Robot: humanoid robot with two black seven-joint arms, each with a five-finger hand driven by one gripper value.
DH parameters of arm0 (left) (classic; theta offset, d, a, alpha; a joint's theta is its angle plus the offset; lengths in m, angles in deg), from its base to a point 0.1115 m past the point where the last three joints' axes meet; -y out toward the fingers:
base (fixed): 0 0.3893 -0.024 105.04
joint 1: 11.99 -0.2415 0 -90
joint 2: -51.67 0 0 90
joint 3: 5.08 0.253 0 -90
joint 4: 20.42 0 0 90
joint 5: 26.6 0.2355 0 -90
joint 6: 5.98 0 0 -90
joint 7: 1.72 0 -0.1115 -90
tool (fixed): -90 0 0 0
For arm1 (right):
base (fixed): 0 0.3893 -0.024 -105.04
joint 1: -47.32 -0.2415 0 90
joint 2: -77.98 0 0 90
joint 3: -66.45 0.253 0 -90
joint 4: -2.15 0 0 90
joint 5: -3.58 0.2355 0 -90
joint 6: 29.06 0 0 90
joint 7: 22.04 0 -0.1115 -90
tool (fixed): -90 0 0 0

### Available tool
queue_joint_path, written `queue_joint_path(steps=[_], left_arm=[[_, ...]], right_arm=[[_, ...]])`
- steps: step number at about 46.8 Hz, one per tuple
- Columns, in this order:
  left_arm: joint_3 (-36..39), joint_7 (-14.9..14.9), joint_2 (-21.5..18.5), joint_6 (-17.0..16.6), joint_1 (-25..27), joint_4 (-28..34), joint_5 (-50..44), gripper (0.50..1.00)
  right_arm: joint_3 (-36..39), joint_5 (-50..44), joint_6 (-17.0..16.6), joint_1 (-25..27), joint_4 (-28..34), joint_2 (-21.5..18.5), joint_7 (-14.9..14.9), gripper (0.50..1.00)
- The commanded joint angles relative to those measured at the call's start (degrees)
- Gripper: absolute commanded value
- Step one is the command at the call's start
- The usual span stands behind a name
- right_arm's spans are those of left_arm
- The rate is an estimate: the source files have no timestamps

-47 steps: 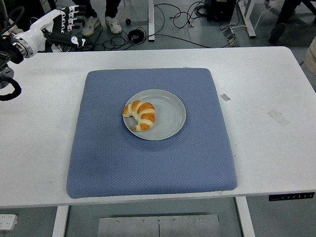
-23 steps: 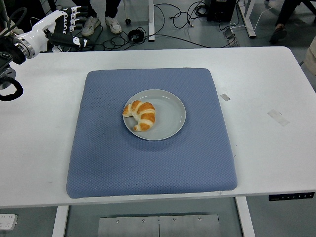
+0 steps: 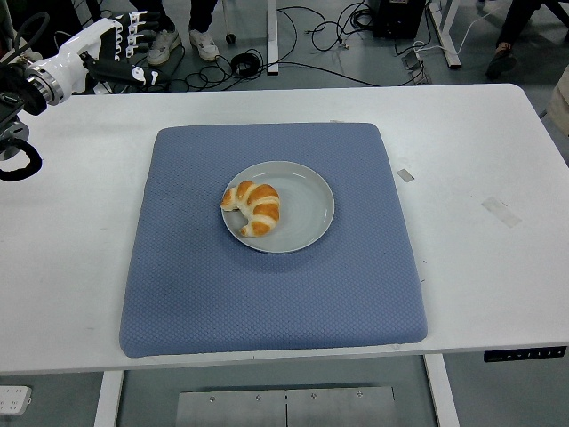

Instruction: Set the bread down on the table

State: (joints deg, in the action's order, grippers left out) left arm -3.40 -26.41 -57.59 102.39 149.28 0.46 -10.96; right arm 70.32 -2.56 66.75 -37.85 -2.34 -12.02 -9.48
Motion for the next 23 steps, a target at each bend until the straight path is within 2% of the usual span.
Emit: queue_joint_path(steps=[1,14,23], left_arm=[[0.1,0.1,0.2,0.0,0.3,0.0,0.2,0.974],[0.7,0.3,0.5,0.1,1.7,0.3,0.6,0.972],[8.1,0.3,0.7,0.2,6.7,0.8,0.6,0.972]], right_arm=[[0.0,0.0,0.0,0.0,0.0,0.0,0.0,1.0],[0.0,0.0,0.0,0.0,0.0,0.0,0.0,1.0],[0.0,0.0,0.0,0.0,0.0,0.0,-0.1,1.0]])
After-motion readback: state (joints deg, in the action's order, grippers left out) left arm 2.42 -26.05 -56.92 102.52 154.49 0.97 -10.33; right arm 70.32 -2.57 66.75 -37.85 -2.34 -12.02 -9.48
